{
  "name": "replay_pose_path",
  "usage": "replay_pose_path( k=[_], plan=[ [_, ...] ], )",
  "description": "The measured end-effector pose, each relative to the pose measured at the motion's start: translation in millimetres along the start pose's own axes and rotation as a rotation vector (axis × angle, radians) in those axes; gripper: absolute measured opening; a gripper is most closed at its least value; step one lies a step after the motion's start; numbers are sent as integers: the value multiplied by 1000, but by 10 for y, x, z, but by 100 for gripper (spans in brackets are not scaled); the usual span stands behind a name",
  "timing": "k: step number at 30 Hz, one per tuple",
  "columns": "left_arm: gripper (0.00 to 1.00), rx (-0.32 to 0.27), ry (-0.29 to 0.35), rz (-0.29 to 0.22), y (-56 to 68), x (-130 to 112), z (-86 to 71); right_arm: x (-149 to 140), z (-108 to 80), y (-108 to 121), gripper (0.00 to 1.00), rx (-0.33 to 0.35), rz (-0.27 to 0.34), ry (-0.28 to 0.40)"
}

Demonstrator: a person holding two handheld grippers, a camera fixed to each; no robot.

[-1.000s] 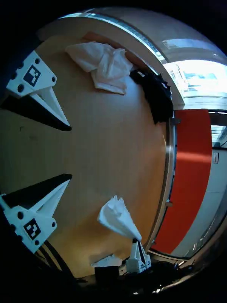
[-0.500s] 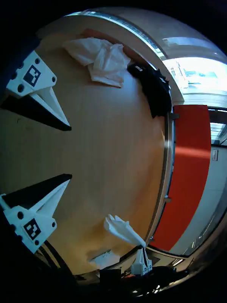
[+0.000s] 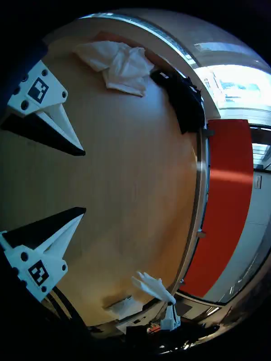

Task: Fold towel

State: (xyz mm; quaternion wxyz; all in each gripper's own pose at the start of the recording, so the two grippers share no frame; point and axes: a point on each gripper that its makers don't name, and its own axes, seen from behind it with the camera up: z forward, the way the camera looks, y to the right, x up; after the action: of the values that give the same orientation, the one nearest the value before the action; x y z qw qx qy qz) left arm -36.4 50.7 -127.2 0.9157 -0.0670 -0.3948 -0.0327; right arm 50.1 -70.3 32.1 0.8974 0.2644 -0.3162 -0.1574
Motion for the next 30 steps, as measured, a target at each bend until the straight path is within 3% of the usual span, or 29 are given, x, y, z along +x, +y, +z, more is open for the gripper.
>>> replay_pose_path(
  k=[16,30],
  plan=[
    [84,12,-9,3,143,40,27,-434,-352,1142,4,-110,10,-65],
    [84,18,-12,19,301,76,30,-783,-633,1914,4,-189,26,-122]
  ],
)
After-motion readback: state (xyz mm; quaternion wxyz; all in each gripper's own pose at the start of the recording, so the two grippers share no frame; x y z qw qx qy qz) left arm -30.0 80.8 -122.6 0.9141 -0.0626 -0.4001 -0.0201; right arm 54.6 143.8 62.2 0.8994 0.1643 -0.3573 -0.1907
